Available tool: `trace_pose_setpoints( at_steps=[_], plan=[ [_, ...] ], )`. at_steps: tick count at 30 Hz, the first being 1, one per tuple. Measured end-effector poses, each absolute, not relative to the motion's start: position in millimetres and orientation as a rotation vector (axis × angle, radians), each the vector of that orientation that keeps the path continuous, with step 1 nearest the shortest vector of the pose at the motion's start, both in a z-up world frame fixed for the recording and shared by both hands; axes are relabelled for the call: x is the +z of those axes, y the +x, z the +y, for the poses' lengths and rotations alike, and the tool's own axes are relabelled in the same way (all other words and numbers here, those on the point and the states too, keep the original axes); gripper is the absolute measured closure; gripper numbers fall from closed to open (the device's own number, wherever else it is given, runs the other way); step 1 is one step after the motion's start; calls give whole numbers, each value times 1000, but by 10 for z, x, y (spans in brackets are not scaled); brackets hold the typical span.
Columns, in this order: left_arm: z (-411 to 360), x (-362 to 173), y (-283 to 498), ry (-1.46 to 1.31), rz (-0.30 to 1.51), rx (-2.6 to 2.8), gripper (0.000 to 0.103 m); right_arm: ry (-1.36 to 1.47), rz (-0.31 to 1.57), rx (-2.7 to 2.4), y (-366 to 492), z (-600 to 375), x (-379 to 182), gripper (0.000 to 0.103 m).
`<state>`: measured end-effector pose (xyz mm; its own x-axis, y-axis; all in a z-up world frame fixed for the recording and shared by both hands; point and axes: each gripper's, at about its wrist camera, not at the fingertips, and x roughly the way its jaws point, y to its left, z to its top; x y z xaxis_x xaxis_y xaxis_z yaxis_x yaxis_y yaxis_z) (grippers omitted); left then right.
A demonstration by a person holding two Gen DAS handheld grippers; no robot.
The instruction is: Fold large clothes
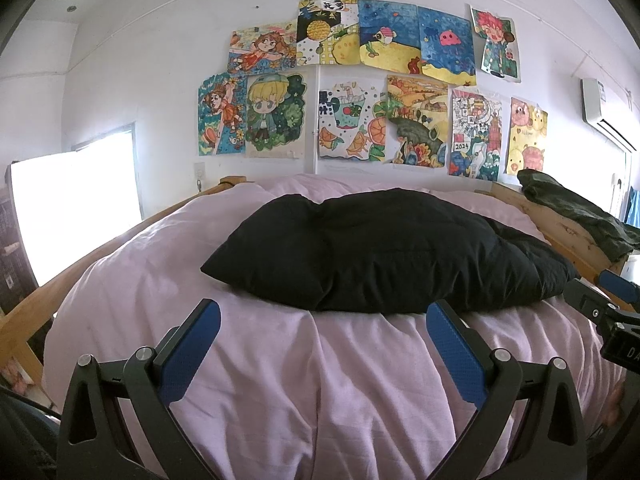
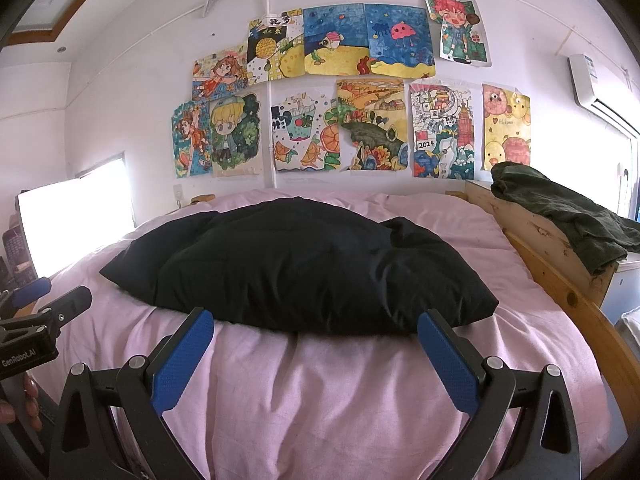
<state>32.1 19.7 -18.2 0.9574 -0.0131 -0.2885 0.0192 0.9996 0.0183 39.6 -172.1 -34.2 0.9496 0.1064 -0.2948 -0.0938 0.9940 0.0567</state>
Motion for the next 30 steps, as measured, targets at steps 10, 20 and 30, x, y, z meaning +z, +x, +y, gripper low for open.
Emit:
trace_pose_setpoints(
  at_steps=[10,20,30],
  plan=[
    [202,-183,322,22,293,-17,2,43,304,102,398,-1716,-341,0],
    [217,-185,327,24,294,-20,2,42,303,103,397,-1718,-335,0],
    [293,-167,316,19,291,-15,2,42,304,103,396,-1720,-330,0]
  ],
)
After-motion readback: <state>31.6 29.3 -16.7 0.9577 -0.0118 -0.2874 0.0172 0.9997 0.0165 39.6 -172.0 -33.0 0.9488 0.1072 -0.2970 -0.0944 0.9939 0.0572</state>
